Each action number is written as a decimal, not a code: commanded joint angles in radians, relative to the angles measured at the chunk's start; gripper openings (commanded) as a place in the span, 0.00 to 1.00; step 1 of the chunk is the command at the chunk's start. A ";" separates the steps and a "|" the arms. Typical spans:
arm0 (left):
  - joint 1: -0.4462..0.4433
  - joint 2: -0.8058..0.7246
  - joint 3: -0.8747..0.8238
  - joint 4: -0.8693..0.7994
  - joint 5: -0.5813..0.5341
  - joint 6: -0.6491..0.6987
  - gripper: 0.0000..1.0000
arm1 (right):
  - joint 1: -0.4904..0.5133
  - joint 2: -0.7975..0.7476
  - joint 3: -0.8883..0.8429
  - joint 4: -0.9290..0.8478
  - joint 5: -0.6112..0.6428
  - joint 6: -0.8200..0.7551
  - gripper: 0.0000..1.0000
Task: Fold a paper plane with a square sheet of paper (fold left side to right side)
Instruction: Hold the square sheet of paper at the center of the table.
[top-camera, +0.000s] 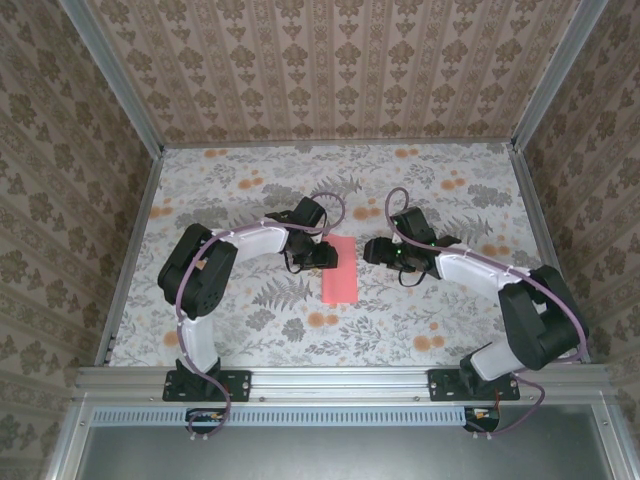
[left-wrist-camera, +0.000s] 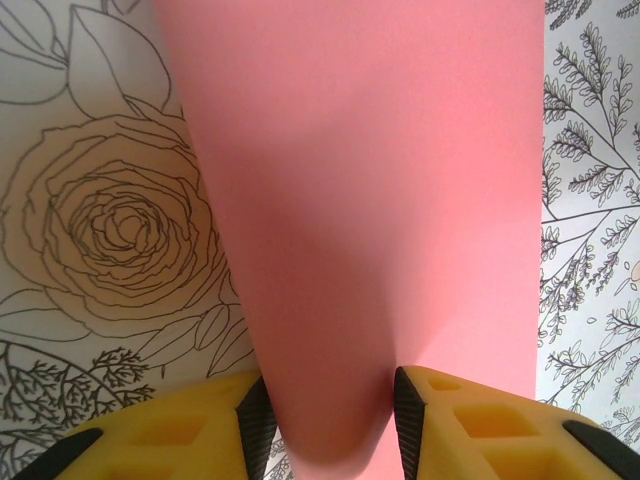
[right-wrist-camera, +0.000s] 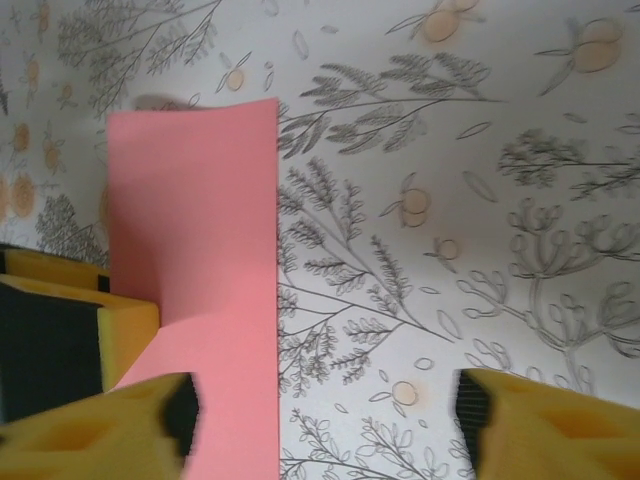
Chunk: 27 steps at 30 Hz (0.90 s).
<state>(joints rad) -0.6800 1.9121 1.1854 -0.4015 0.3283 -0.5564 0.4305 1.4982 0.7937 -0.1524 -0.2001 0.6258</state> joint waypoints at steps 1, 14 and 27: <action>-0.004 0.070 -0.014 -0.010 -0.046 -0.008 0.41 | 0.030 0.063 0.045 0.058 -0.109 0.001 0.53; -0.004 0.071 -0.014 -0.010 -0.046 -0.008 0.41 | 0.099 0.229 0.132 0.074 -0.144 0.038 0.18; -0.004 0.065 -0.014 -0.005 -0.041 -0.005 0.41 | 0.112 0.331 0.184 -0.042 -0.114 0.035 0.12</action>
<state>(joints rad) -0.6800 1.9125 1.1854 -0.4015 0.3283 -0.5568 0.5320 1.8042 0.9440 -0.1165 -0.3256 0.6586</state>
